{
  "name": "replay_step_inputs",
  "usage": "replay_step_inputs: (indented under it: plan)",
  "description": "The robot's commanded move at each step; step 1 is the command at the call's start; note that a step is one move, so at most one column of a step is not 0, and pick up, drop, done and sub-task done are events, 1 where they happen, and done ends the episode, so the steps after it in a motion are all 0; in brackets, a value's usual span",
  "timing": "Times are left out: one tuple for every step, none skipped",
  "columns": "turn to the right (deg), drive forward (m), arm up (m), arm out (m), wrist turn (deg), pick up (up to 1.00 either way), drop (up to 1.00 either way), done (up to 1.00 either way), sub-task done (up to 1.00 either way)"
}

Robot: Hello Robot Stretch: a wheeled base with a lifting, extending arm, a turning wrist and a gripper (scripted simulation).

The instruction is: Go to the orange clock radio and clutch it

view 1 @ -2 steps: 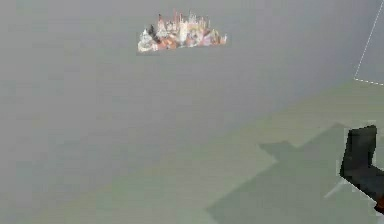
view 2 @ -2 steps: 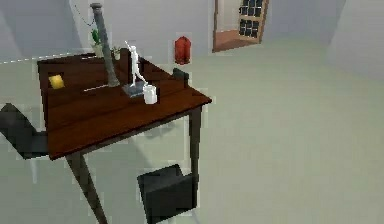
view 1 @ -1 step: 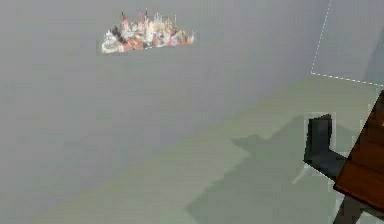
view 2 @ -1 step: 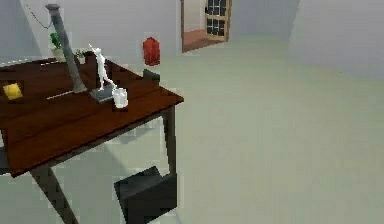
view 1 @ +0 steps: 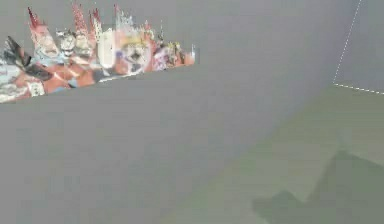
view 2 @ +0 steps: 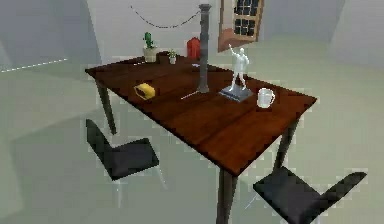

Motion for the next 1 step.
replay_step_inputs:
  plan:
    - [36.0,0.00,0.00,0.00,0.0,0.00,0.00,0.00,0.00]
